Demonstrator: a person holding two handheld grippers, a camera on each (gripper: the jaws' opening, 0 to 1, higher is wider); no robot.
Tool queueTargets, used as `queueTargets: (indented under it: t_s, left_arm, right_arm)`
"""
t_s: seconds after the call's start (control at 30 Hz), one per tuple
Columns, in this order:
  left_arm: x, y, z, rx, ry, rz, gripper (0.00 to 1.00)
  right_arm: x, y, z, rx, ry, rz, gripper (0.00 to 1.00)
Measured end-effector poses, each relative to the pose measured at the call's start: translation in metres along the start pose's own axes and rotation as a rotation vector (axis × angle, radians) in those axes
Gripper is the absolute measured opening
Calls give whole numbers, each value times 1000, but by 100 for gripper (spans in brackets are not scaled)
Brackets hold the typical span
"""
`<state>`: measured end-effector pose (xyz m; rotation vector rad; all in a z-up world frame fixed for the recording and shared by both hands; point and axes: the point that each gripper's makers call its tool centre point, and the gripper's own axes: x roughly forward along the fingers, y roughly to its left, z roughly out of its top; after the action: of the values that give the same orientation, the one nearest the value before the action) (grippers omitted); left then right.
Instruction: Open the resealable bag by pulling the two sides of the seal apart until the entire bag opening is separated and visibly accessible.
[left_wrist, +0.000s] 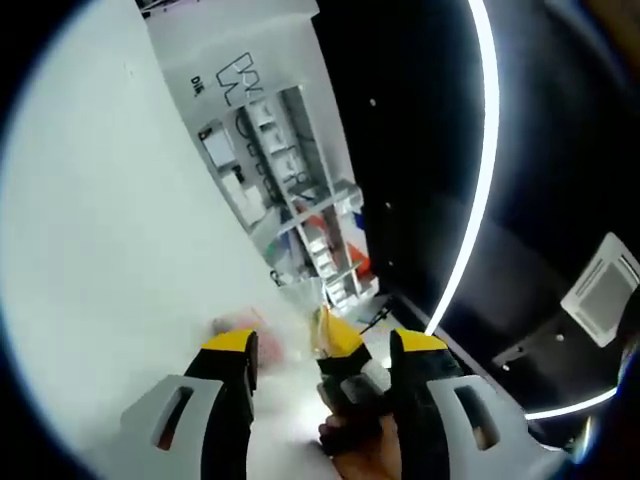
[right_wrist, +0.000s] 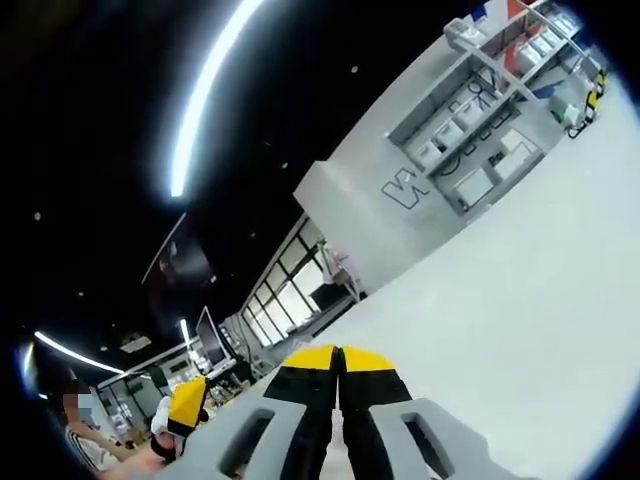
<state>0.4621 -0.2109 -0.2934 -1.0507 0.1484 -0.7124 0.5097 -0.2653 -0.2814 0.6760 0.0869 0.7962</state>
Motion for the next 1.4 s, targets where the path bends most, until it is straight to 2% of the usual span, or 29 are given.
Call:
queueTargets:
  t_s: [0.1,0.33,0.57,0.83,0.97,1.03,1.23,1.4]
  left_arm:
    - [-1,-2,-3,-2,12,-3,65]
    - [-4,-11,-7,16,14,-29,67]
    - [-8,-22,-9,46,9,-68,81]
    - [-8,-38,-20,97,24,-99,91]
    - [-8,-44,-19,111,15,-127,97]
    - [-9,-48,-20,137,18,-141,99]
    - [-14,-51,-30,292,75,-141,99]
    - [-13,-46,-25,323,92,-145,99]
  right_arm:
    - [0,-1,0,-3,2,-3,0]
    - [0,-1,1,-3,-1,-4,0]
    - [-1,0,0,-4,-3,-5,0]
    - [2,-3,1,-6,-2,-6,0]
    - [2,-3,1,-6,-2,-6,0]
    - [2,-3,2,-7,-3,-7,0]
    - [-1,0,-1,-8,-2,-7,0]
    - [1,-2,0,-5,-1,-8,0]
